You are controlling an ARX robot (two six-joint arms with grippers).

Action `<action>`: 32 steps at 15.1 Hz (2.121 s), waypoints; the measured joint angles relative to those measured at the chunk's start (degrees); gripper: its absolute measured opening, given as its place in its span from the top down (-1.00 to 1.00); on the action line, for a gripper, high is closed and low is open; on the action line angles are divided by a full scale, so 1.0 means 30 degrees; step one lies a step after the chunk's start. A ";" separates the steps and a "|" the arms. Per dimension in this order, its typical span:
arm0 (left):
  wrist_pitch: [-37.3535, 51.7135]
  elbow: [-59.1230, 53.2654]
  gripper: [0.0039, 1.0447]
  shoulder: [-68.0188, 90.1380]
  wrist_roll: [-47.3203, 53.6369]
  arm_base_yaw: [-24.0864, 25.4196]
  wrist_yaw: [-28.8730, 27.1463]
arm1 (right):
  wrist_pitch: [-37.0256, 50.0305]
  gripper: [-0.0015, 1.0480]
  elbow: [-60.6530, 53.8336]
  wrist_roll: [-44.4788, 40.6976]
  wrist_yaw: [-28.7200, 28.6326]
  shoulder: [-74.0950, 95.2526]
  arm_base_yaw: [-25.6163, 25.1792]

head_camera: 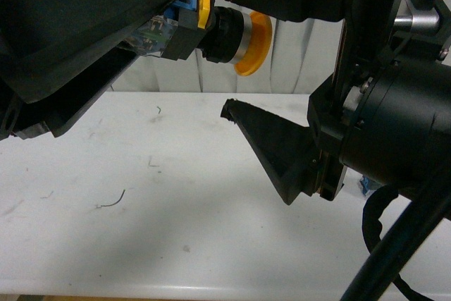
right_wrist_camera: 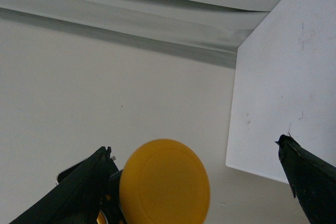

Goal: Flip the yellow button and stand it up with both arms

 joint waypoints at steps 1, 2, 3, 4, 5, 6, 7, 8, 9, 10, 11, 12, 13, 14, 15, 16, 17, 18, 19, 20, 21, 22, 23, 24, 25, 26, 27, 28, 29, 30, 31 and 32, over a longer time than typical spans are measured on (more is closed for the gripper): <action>-0.0015 0.0000 0.32 0.0000 0.0000 0.0000 0.0087 | 0.0015 -0.88 0.0153 0.0000 0.0066 0.0000 0.0007; -0.0015 0.0000 0.32 0.0000 0.0000 0.0000 0.0109 | 0.0022 -0.88 0.0328 0.0015 0.0109 0.0015 0.0036; -0.0015 0.0000 0.32 0.0000 0.0007 0.0000 0.0117 | 0.0015 -0.88 0.0510 0.0051 0.0189 0.0022 0.0146; -0.0029 0.0000 0.32 0.0000 0.0007 0.0000 0.0153 | 0.0015 -0.88 0.0678 0.0058 0.0226 0.0029 0.0255; -0.0022 0.0000 0.32 0.0000 0.0007 0.0000 0.0204 | 0.0058 -0.88 0.0925 0.0058 0.0240 0.0109 0.0328; -0.0022 0.0000 0.32 0.0000 0.0007 0.0000 0.0211 | 0.0073 -0.88 0.1158 0.0044 0.0262 0.0255 0.0401; -0.0029 0.0000 0.32 0.0000 0.0015 -0.0022 0.0211 | 0.0022 -0.88 0.1311 0.0036 0.0270 0.0452 0.0401; -0.0022 -0.0015 0.32 0.0000 0.0015 -0.0022 0.0211 | 0.0007 -0.87 0.1319 0.0036 0.0277 0.0503 0.0401; -0.0022 -0.0029 0.32 0.0000 0.0015 -0.0029 0.0211 | 0.0036 -0.75 0.1319 0.0029 0.0284 0.0495 0.0401; -0.0029 -0.0036 0.32 0.0000 0.0015 -0.0087 0.0204 | 0.0022 -0.50 0.1319 -0.0015 0.0335 0.0503 0.0401; -0.0080 -0.0036 0.32 0.0000 0.0029 -0.0109 0.0204 | 0.0080 -0.33 0.1319 -0.0022 0.0335 0.0495 0.0401; -0.0197 -0.0044 0.32 0.0000 0.0080 -0.0109 0.0175 | 0.0197 -0.05 0.1348 -0.0029 0.0459 0.0488 0.0503; -0.0197 -0.0044 0.32 0.0000 0.0109 -0.0109 0.0153 | 0.0226 0.18 0.1435 0.0080 0.0546 0.0488 0.0495; -0.0182 -0.0051 0.32 0.0000 0.0080 -0.0109 0.0109 | 0.0233 0.28 0.1486 0.0248 0.0605 0.0488 0.0495; -0.0182 -0.0058 0.32 0.0000 0.0051 -0.0109 0.0117 | 0.0233 0.31 0.1486 0.0342 0.0627 0.0488 0.0488; -0.0182 -0.0058 0.32 0.0000 -0.0022 -0.0109 0.0117 | 0.0248 0.33 0.1494 0.0401 0.0634 0.0488 0.0474; -0.0182 -0.0073 0.32 0.0000 -0.0029 -0.0102 0.0117 | 0.0248 0.33 0.1494 0.0430 0.0641 0.0488 0.0474; -0.0182 -0.0073 0.32 -0.0022 -0.0073 -0.0102 0.0124 | 0.0255 0.34 0.1494 0.0459 0.0648 0.0488 0.0452; -0.0189 -0.0073 0.25 -0.0036 -0.0168 -0.0058 0.0131 | 0.0270 0.34 0.1494 0.0459 0.0605 0.0474 0.0350; -0.0233 -0.0087 0.06 -0.0066 -0.0168 0.0029 0.0168 | 0.0204 0.37 0.1494 0.0131 0.0452 0.0466 0.0350; -0.0175 -0.0095 -0.12 -0.0277 -0.0240 0.0226 0.0168 | 0.0131 0.38 0.1472 0.0029 0.0459 0.0474 0.0306; -0.0109 -0.0160 -0.33 -0.0699 -0.0539 0.0386 0.0160 | 0.0095 0.38 0.1472 -0.0080 0.0408 0.0474 0.0189; -0.0073 -0.0219 -0.50 -0.1166 -0.0648 0.0627 0.0044 | 0.0058 0.38 0.1435 -0.0182 0.0401 0.0481 0.0051; -0.0007 -0.0364 -0.68 -0.1778 -0.0772 0.0816 -0.0087 | 0.0036 0.38 0.1362 -0.0240 0.0386 0.0525 -0.0182; 0.0029 -0.0590 -0.90 -0.2557 -0.1020 0.1173 -0.0255 | 0.0000 0.38 0.1355 -0.0248 0.0393 0.0707 -0.0423; 0.0029 -0.0707 -0.90 -0.2936 -0.1078 0.1362 -0.0321 | -0.0036 0.38 0.1326 -0.0248 0.0401 0.0780 -0.0561; 0.0015 -0.0903 -0.87 -0.3585 -0.1173 0.1719 -0.0342 | -0.0044 0.38 0.1311 -0.0248 0.0393 0.0874 -0.0670; 0.0015 -0.1202 -0.88 -0.4634 -0.1188 0.2244 -0.0335 | -0.0044 0.38 0.1311 -0.0248 0.0386 0.0889 -0.0787; 0.0007 -0.1333 -0.88 -0.5413 -0.1188 0.2703 -0.0364 | -0.0022 0.38 0.1311 -0.0248 0.0386 0.0889 -0.0823; -0.0211 -0.1443 -0.88 -0.6280 -0.1173 0.3257 -0.0648 | -0.0036 0.38 0.1311 -0.0240 0.0313 0.0889 -0.0947; -0.1960 -0.1588 -0.88 -0.7869 -0.0954 0.3949 -0.0954 | -0.0029 0.38 0.1311 -0.0240 0.0313 0.0889 -0.1195; -0.3687 -0.1829 -0.88 -0.9253 -0.0357 0.4233 -0.1362 | -0.0029 0.38 0.1311 -0.0240 0.0306 0.0889 -0.1282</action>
